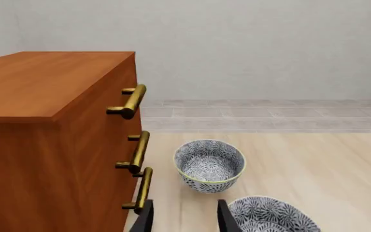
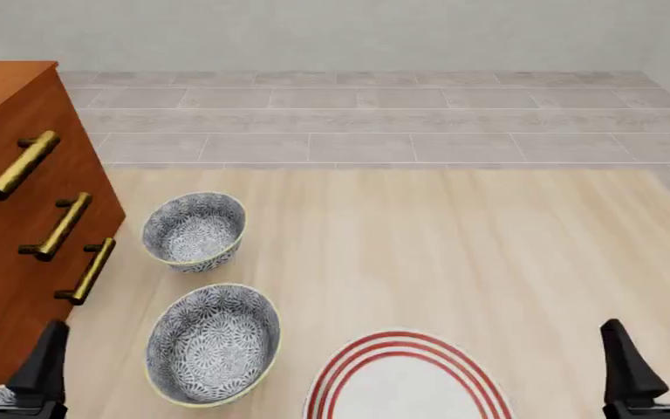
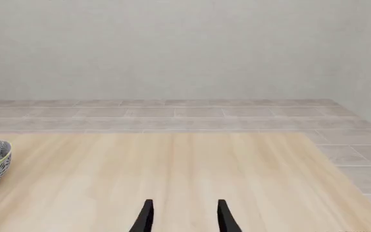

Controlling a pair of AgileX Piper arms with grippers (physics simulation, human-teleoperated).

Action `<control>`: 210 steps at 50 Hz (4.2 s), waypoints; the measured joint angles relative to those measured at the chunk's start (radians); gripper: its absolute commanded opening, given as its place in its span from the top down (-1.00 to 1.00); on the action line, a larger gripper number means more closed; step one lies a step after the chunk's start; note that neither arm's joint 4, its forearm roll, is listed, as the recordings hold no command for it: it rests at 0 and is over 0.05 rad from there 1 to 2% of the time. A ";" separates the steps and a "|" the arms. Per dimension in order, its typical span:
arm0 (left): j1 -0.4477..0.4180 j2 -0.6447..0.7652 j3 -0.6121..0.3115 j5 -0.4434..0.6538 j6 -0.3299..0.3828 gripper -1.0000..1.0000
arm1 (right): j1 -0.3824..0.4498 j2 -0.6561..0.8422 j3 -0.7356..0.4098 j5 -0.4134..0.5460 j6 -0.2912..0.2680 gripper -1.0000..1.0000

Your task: Pick up the bowl and put it in the front on the plate.

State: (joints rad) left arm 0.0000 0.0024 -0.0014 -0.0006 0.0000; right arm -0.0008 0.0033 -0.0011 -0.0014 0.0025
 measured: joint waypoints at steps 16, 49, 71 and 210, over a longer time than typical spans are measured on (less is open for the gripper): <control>0.000 0.004 -0.002 -0.001 0.000 -1.00 | 0.010 0.096 -0.019 -0.074 0.007 -1.00; 0.000 0.005 -0.003 -0.001 0.000 -1.00 | 0.185 0.534 -0.271 -0.218 -0.001 -1.00; 0.000 0.005 -0.003 -0.001 0.000 -1.00 | 0.332 0.782 -0.434 -0.250 -0.023 -1.00; 0.000 0.005 -0.003 -0.001 0.000 -1.00 | 0.748 1.858 -1.545 0.157 0.346 -1.00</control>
State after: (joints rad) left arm 0.0000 0.0075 -0.0043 -0.0019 0.0000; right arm 0.7468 1.8616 -1.5460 0.1555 0.3485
